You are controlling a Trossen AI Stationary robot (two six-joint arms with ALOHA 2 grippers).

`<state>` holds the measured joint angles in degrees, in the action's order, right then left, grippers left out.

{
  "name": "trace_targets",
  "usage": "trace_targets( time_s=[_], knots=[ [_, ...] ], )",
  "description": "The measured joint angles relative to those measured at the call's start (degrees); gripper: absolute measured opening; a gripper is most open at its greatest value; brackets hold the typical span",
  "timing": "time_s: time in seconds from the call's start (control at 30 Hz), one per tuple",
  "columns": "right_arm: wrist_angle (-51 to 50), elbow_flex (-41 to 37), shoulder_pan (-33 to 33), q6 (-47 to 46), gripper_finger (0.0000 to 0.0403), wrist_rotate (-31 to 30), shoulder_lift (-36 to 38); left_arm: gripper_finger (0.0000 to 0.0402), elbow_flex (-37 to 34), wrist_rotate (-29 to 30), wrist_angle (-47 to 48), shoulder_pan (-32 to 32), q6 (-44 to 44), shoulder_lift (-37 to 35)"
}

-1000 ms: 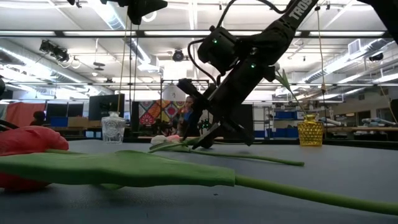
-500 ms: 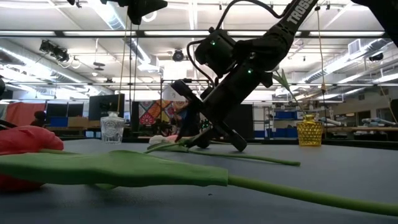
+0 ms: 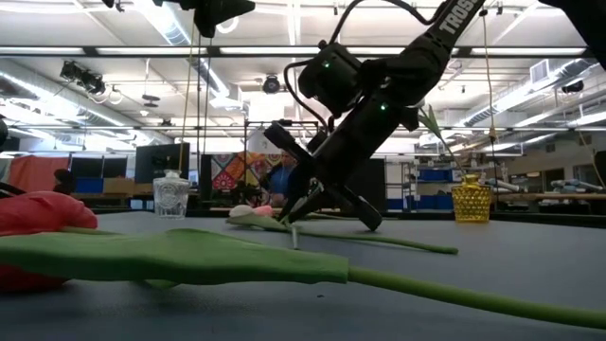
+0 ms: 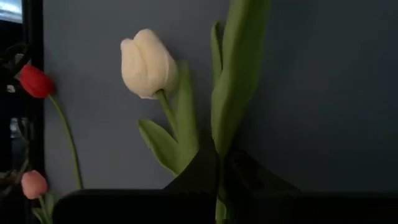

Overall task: Sort flowers into vase by color
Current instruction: Put the top black tulip into the yellow vase

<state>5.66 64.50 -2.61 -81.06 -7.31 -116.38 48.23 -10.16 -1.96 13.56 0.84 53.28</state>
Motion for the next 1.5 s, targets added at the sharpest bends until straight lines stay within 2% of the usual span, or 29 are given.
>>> trace_targets(
  time_s=[0.43,0.7,0.87,1.07,1.2,1.3,1.5],
  knots=[
    [-17.17,0.1,-0.02,9.93,0.0023,-6.28,11.97,0.0302,0.0,0.01,0.0,0.0,0.0,0.0],
    [-28.39,-1.96,0.33,10.77,0.0018,-19.6,21.99,0.0302,0.0,0.0,0.02,0.0,0.0,0.0],
    [-26.27,-11.18,0.37,8.9,0.0017,-25.56,30.7,0.0302,0.0,-0.01,0.05,0.0,0.0,0.0],
    [-15.17,-23.78,0.44,16.23,0.0016,-31.79,43.26,0.0302,0.0,-0.01,0.03,0.0,0.0,0.0],
    [-12.13,-27.77,0.18,27.39,0.0016,-39.3,51.98,0.0302,0.0,0.0,0.04,0.0,0.0,0.0],
    [-11.6,-28.23,-0.59,38.01,0.0016,-42.01,57.35,0.0302,0.0,-0.01,0.03,0.01,0.0,0.0],
    [-8.66,-28.26,-2.23,51.8,0.0016,-48.46,64.97,0.0302,0.0,0.0,0.03,0.02,0.0,0.0]
  ],
)
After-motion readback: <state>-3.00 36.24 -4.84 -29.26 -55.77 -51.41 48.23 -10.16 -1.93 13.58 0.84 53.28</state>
